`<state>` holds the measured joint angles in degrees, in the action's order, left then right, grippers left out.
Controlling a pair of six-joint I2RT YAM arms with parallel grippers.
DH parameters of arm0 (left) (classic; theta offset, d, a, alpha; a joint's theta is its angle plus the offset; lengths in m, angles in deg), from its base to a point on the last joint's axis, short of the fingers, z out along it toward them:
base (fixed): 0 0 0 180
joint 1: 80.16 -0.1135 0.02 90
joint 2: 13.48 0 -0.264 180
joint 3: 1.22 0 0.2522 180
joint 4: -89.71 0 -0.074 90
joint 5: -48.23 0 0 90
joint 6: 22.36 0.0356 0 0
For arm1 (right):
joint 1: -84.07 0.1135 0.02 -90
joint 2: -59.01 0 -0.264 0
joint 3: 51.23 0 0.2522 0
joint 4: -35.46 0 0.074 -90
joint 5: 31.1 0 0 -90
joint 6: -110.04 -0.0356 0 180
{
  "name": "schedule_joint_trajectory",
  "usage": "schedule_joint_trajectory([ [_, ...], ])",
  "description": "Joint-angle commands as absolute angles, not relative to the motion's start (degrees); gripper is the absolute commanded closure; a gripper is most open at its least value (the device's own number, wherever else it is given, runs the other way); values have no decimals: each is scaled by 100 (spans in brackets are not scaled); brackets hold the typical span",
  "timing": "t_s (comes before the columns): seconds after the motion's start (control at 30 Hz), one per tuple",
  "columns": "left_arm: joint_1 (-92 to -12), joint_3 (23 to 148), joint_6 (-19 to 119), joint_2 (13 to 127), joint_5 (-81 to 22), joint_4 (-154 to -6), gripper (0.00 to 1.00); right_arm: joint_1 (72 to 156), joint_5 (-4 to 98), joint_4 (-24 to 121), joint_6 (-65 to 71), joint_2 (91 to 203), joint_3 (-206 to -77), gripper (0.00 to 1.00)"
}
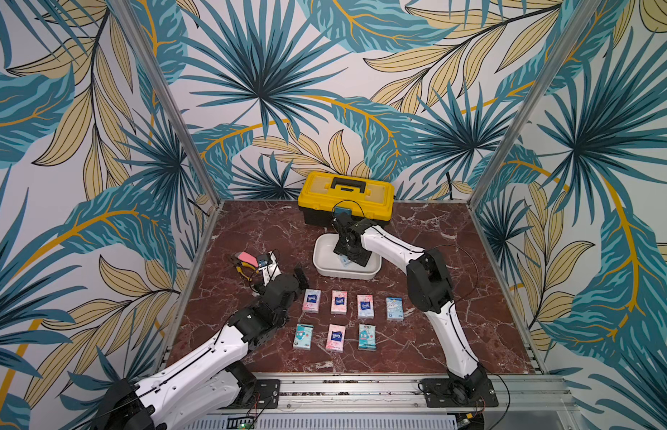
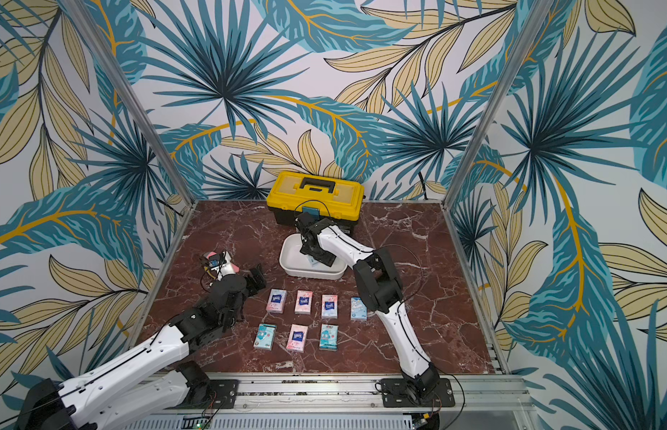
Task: Take the pocket tissues out of the storage box
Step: Pick up the pocket tissues from the storage box.
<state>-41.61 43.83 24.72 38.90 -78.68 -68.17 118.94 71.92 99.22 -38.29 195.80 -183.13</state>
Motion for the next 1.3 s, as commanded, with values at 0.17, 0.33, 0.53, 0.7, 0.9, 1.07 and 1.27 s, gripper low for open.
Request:
schedule_joint_trajectory([
  [0.17, -4195, 4251, 2449, 3899, -7895, -6896, 0, 11908, 7286, 9995, -2931, 19876, -18487, 7],
  [0.33, -4199, 4251, 2457, 3909, -7886, -6865, 0, 11913, 7155, 9880, -2961, 19943, -18478, 12],
  [0.53, -4193, 4259, 2448, 3847, -7912, -6799, 0, 11911, 7059, 9889, -3116, 19939, -18270, 26],
  [0.7, -4199, 4251, 2439, 3813, -7887, -6792, 0, 11916, 7180, 9881, -2953, 19702, -18034, 38],
  [0.9, -4199, 4242, 2444, 3769, -7852, -6774, 0, 11931, 7244, 9883, -2666, 19460, -17941, 43],
  [1.07, -4194, 4250, 2415, 3680, -7816, -6733, 0, 11958, 7276, 9864, -2349, 19256, -17938, 43],
  [1.27, -4209, 4276, 2341, 3616, -7783, -6652, 0, 12004, 7300, 9781, -1994, 18998, -17850, 43],
])
